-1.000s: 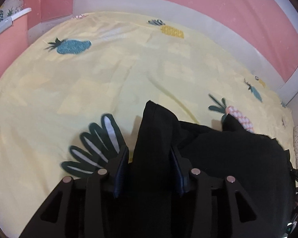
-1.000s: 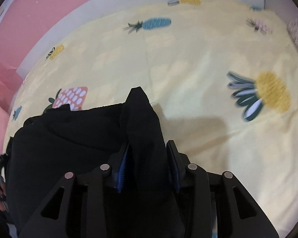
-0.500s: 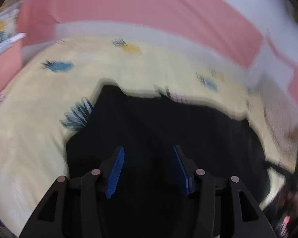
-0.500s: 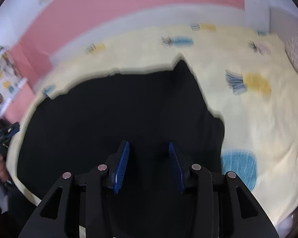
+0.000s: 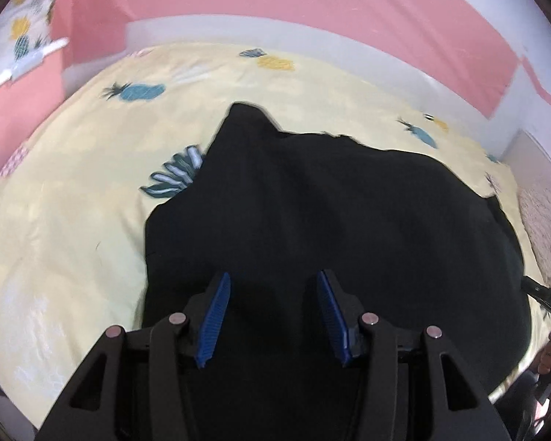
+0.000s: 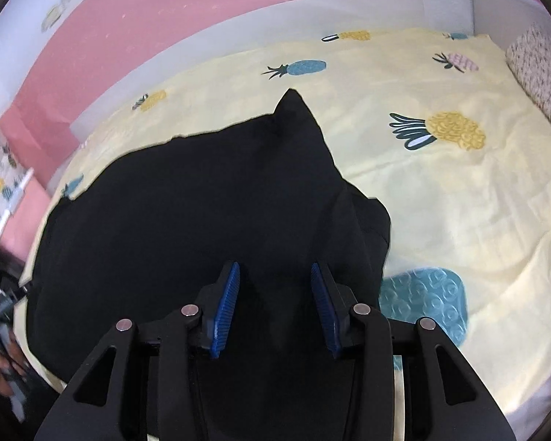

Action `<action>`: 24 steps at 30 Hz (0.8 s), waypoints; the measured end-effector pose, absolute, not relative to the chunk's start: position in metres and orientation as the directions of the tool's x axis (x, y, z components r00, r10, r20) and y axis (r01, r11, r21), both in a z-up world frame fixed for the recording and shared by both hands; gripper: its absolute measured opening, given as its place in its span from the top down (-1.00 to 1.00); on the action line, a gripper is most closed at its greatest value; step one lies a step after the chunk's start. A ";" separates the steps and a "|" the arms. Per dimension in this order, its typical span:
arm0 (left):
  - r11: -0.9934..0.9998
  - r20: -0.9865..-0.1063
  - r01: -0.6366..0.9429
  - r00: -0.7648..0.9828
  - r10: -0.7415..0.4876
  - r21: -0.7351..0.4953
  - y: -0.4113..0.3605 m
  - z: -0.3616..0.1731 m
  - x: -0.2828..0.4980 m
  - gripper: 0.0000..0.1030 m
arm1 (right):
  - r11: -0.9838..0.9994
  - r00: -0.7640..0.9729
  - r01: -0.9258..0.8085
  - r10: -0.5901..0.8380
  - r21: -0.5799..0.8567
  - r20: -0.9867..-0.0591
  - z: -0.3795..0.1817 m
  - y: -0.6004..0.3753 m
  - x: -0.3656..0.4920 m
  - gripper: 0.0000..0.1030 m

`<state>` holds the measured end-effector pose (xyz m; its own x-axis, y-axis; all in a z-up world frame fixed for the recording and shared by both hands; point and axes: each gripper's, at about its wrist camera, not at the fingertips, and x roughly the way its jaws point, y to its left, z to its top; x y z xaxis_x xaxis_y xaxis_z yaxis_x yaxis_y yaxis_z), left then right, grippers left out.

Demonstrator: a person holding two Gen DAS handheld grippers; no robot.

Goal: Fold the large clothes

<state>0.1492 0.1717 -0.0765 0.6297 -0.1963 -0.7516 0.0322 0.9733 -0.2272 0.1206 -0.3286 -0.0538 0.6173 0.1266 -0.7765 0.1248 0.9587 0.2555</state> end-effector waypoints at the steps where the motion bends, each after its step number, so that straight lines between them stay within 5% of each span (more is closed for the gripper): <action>1: 0.976 -0.752 0.033 0.632 -0.186 -0.213 0.172 -0.079 0.150 0.00 | 0.955 0.612 0.132 0.131 0.265 -0.779 -0.057 -0.331 0.126 0.19; 6: 0.992 -0.760 0.045 0.638 -0.122 -0.122 0.162 -0.086 0.156 0.00 | 0.957 0.577 0.173 0.092 0.231 -0.812 -0.082 -0.344 0.154 0.49; 24: 0.998 -0.777 0.018 0.627 -0.061 -0.064 0.154 -0.085 0.165 0.00 | 0.981 0.550 0.169 -0.012 0.098 -0.835 -0.080 -0.336 0.159 0.49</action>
